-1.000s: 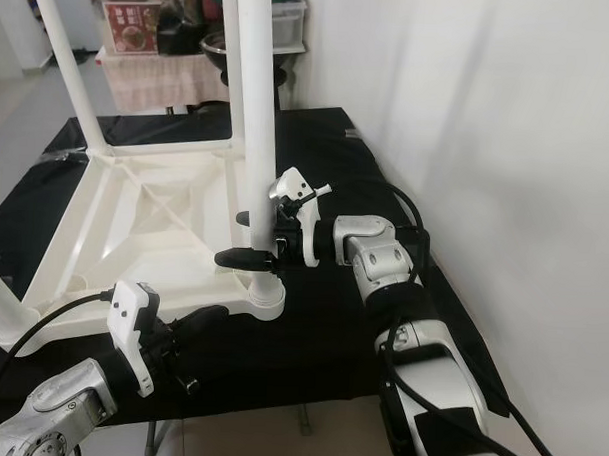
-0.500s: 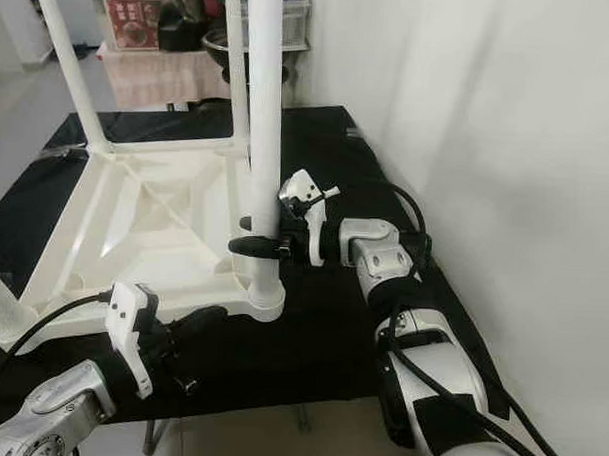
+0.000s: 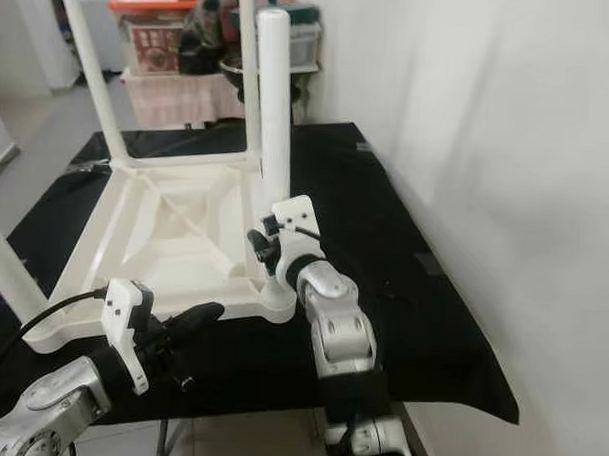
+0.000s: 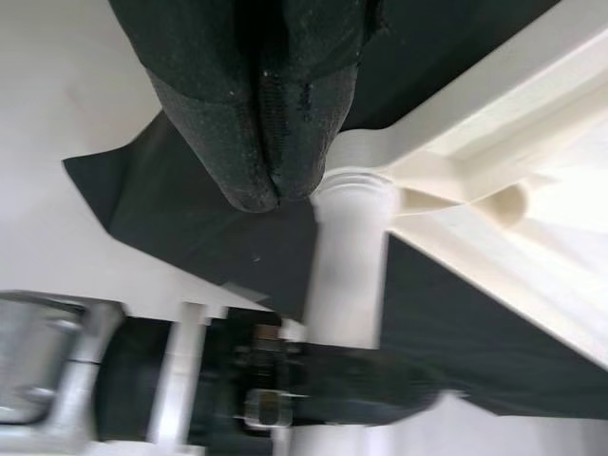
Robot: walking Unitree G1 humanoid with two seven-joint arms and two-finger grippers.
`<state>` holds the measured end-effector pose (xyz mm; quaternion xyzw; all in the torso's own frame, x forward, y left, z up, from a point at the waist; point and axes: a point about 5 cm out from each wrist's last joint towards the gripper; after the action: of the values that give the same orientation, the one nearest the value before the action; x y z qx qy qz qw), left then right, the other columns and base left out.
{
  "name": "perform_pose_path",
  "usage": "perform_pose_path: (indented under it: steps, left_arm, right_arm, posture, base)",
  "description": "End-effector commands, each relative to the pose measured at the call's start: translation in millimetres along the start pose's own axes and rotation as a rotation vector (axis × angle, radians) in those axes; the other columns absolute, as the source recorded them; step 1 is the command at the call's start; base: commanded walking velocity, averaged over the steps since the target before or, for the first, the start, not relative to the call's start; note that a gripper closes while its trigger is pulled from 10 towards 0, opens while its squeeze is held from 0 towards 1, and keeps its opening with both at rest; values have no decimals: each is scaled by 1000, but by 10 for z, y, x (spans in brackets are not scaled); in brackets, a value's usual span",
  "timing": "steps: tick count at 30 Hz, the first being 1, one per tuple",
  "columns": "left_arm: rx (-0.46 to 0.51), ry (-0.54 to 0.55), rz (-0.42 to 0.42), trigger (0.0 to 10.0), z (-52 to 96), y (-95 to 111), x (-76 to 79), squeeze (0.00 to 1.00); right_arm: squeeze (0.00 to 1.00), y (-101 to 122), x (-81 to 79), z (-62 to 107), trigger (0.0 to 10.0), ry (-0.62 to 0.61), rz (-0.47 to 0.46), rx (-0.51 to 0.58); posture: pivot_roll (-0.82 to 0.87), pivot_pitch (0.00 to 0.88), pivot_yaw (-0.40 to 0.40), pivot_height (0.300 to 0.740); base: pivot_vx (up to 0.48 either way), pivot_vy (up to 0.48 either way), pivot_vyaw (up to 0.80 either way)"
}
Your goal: Building children table
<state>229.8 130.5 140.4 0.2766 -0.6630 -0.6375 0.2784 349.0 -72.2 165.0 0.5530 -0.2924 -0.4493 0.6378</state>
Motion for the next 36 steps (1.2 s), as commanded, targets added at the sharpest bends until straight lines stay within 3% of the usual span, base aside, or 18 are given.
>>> perform_pose_path:
  steps: [1, 2, 3, 4, 5, 7, 8, 10, 12, 13, 17, 18, 27, 28, 29, 30, 31, 36]
  left_arm:
    - [-10, 13, 2, 10000, -1, -21, 0, 0]
    - [-10, 13, 2, 10000, -1, -21, 0, 0]
    - [-8, 21, 1, 10000, 2, -20, 0, 0]
    - [-7, 24, 1, 10000, 4, -19, 1, 0]
    - [-7, 22, 2, 10000, 0, -19, 4, 0]
    - [-8, 19, 2, 10000, -2, -20, 7, 0]
    - [-8, 12, 4, 10000, -9, -22, 12, 0]
    - [-8, 8, 6, 10000, -14, -23, 15, 0]
    - [-6, 1, 9, 10000, -26, -24, 19, 0]
    - [-6, 1, 9, 10000, -26, -24, 19, 0]
    - [-3, 2, 11, 10000, -34, -26, 24, 0]
    - [-3, 3, 11, 10000, -34, -27, 25, 0]
    - [-4, 6, 11, 10000, -25, -29, 43, 0]
    - [-5, 6, 11, 10000, -21, -29, 47, 0]
    - [-7, 7, 11, 10000, -20, -30, 52, 0]
    - [-7, 7, 11, 10000, -20, -30, 52, 0]
    - [-8, 7, 11, 10000, -19, -30, 56, 0]
    - [-8, 10, 9, 10000, -18, -30, 65, 0]
  right_arm:
    - [0, -306, 104, -6, 3608, -52, -7, -131]
    - [0, -306, 104, -6, 3608, -52, -7, -131]
    - [0, -289, 51, 4, 10000, -25, -2, -127]
    - [675, -260, -21, 48, 10000, -27, -6, -123]
    - [1000, -210, -99, 71, 10000, 29, -15, -109]
    - [1000, -175, -149, 86, 10000, 69, -21, -99]
    - [1000, -72, -193, 74, 10000, 179, -30, -56]
    - [1000, -1, -215, 65, 10000, 258, -33, -25]
    - [1000, 140, -209, 87, 10000, 492, 22, 14]
    - [1000, 140, -209, 87, 10000, 492, 22, 14]
    - [1000, 205, -109, 108, 10000, 703, 111, -20]
    - [0, 260, -75, 73, 10000, 736, 116, -21]
    - [0, 417, -19, -11, 10000, 862, 124, -62]
    - [0, 424, -7, -21, 8745, 884, 124, -74]
    - [0, 407, 24, -27, 3255, 915, 123, -99]
    - [0, 407, 24, -27, 3255, 915, 123, -99]
    - [0, 382, 49, -28, 0, 918, 122, -111]
    - [0, 304, 129, -40, 0, 891, 109, -132]
  posture:
    - [15, 15, -5, 740]
    - [15, 15, -5, 740]
    - [19, 14, -9, 740]
    - [20, 13, -10, 740]
    - [16, 11, -12, 740]
    - [16, 11, -12, 740]
    - [2, 9, -11, 740]
    - [2, 9, -11, 740]
    - [3, 7, -16, 740]
    - [3, 7, -16, 740]
    - [10, 5, -20, 740]
    - [13, 5, -21, 740]
    - [42, 6, -24, 740]
    - [45, 7, -22, 740]
    - [49, 8, -23, 740]
    - [49, 8, -23, 740]
    - [57, 9, -28, 740]
    - [52, 12, -30, 740]
  base:
    - [0, 0, 0]
    - [0, 0, 0]
    - [0, 0, 0]
    - [0, 0, 0]
    - [0, 0, 0]
    - [0, 0, 0]
    - [0, 0, 0]
    - [0, 0, 0]
    - [0, 0, 0]
    - [0, 0, 0]
    - [0, 0, 0]
    - [0, 0, 0]
    - [0, 0, 0]
    - [0, 0, 0]
    - [0, 0, 0]
    - [0, 0, 0]
    - [0, 0, 0]
    - [0, 0, 0]
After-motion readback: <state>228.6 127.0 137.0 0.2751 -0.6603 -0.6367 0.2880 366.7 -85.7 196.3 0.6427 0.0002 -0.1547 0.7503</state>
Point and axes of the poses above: a point about 5 cm out from each wrist's last joint towards the gripper, its own z axis pointing back from the gripper into the wrist, its own y axis along the axis of the wrist's last joint, x = y × z, and after that the axes turned 10 degrees about -z, right-handed
